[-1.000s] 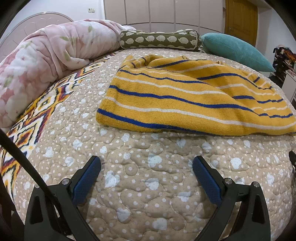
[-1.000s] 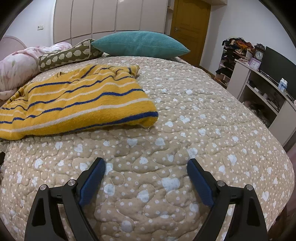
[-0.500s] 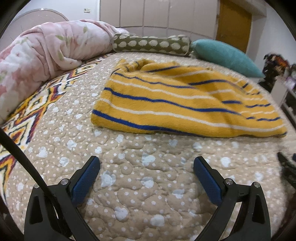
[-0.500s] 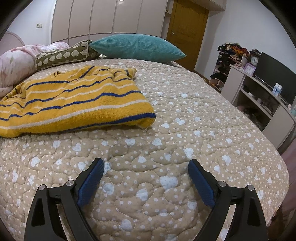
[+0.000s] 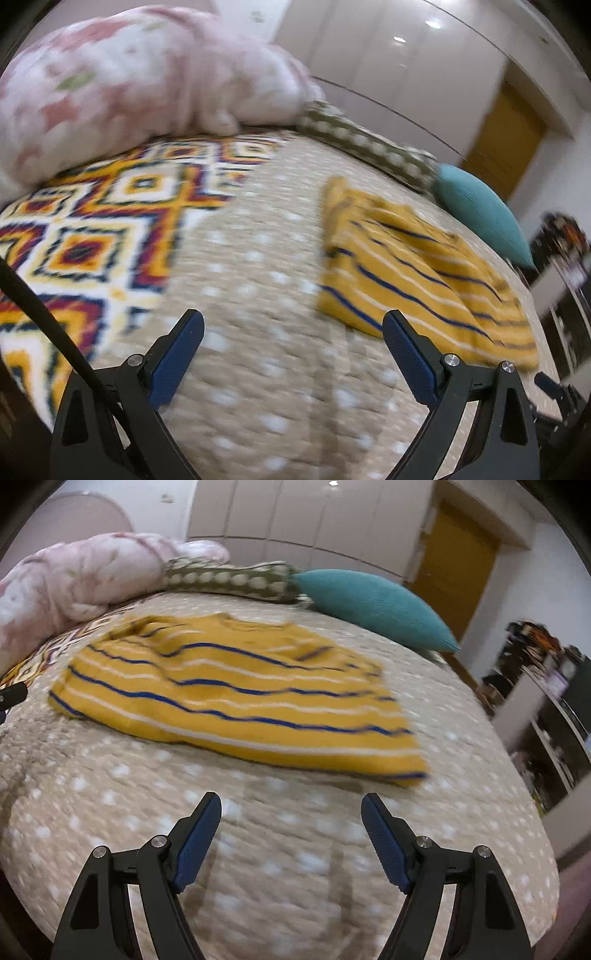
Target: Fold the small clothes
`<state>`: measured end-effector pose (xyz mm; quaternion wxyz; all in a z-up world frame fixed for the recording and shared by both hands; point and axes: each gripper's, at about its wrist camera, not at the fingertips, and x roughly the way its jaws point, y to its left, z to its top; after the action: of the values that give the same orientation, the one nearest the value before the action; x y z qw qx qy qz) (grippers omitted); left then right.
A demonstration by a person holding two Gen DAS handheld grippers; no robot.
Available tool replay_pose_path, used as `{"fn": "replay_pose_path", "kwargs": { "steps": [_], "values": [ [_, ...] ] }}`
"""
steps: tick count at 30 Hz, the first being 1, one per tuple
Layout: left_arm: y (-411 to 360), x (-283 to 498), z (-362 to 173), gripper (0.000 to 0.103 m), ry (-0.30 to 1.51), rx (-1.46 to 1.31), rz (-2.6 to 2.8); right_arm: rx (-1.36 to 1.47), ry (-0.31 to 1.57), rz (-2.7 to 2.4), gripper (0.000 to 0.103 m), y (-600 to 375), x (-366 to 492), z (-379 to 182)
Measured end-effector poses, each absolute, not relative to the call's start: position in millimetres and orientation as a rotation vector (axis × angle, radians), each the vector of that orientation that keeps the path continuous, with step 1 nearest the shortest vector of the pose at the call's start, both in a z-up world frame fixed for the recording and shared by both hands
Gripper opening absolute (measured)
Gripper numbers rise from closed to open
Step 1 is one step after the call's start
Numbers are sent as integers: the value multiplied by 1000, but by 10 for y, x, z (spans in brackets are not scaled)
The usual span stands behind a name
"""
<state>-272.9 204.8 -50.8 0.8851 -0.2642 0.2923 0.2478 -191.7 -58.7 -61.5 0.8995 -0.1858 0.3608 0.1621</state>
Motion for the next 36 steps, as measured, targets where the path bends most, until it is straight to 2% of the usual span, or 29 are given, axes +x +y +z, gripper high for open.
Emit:
{"fn": "replay_pose_path", "kwargs": {
  "steps": [8, 19, 22, 23, 24, 25, 26, 27, 31, 36],
  "values": [
    [2544, -3141, -517, 97, 541, -701, 652, -717, 642, 623, 77, 758, -2205, -735],
    [2664, -3288, -556, 97, 495, -754, 689, -900, 542, 609, 66, 1853, -2144, -1020],
    [2686, -3311, -565, 97, 485, -767, 700, -906, 536, 596, 54, 2042, -2054, -1032],
    [2681, -3310, -565, 97, 486, -766, 700, -902, 540, 596, 42, 2083, -2028, -1035],
    [2680, -3308, -565, 97, 487, -763, 699, -893, 549, 601, 31, 2116, -2000, -1035],
    [2670, -3299, -564, 97, 491, -754, 697, -884, 562, 609, 26, 2138, -1982, -1035],
    [2658, -3286, -564, 97, 494, -746, 695, -871, 573, 618, 16, 2149, -1974, -1024],
    [2641, -3270, -559, 97, 497, -738, 694, -853, 583, 626, 14, 2138, -1963, -994],
    [2532, -3195, -549, 97, 512, -688, 682, -612, 689, 685, 11, 1937, -1690, -662],
    [2317, -3064, -536, 97, 545, -609, 650, -177, 729, 659, 11, 1089, -1151, 21]
  ]
}}
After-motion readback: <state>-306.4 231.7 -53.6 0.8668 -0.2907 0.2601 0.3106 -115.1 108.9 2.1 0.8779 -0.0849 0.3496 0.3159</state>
